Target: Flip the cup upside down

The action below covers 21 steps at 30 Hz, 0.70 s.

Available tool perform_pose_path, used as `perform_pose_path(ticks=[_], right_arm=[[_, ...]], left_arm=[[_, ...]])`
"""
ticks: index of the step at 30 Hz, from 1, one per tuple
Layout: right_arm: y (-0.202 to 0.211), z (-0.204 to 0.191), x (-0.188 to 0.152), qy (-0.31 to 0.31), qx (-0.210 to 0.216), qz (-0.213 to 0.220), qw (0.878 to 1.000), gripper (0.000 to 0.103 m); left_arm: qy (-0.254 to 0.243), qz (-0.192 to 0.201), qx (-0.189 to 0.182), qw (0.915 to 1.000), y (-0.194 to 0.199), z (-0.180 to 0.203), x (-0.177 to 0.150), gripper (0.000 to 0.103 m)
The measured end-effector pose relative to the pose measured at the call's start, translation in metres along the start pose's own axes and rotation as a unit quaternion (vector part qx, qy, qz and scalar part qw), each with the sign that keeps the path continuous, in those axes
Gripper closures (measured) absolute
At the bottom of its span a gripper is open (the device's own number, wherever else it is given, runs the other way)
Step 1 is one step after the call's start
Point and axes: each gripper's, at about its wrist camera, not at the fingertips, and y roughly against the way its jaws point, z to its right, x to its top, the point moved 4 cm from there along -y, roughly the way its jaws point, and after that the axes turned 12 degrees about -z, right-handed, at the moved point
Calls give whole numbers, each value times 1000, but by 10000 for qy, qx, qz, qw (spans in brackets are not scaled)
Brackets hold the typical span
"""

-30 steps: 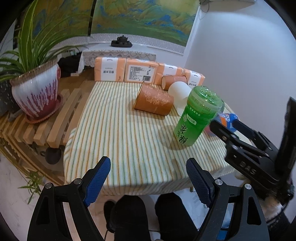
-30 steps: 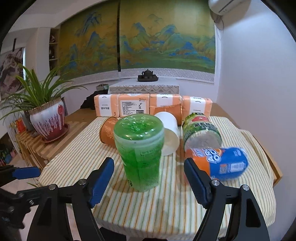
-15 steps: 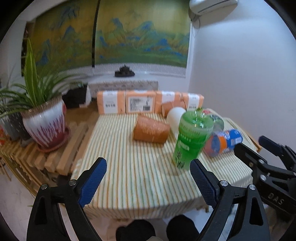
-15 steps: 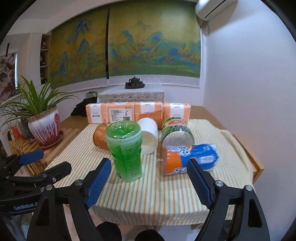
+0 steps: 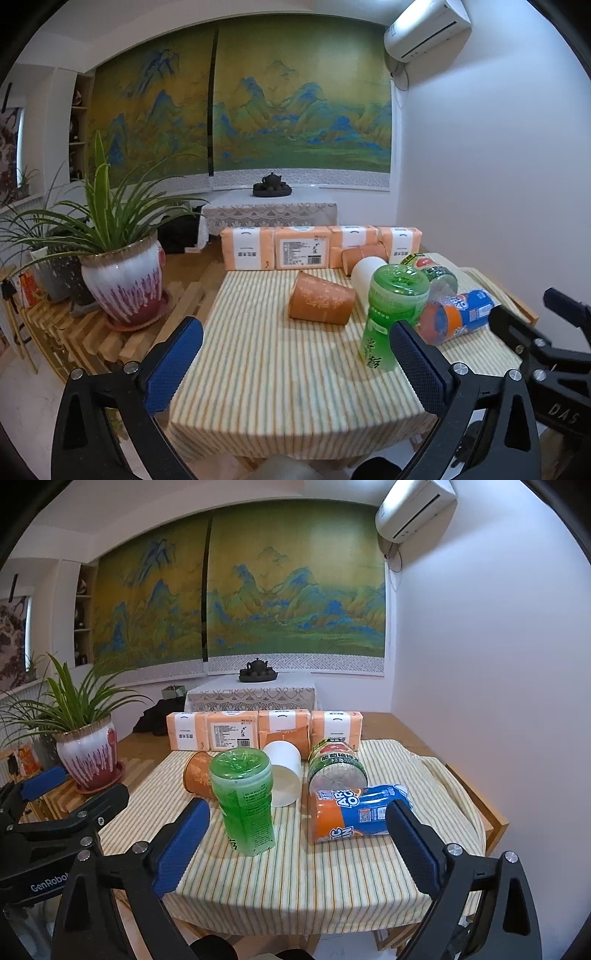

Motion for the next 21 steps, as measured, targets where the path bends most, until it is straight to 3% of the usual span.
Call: perform_pose_path(ticks=[21], right_arm=[[5,15,-1,-172,-198,141,9996,9]], left_arm=[[121,-29,185,9998,-1,-9,-2,1]])
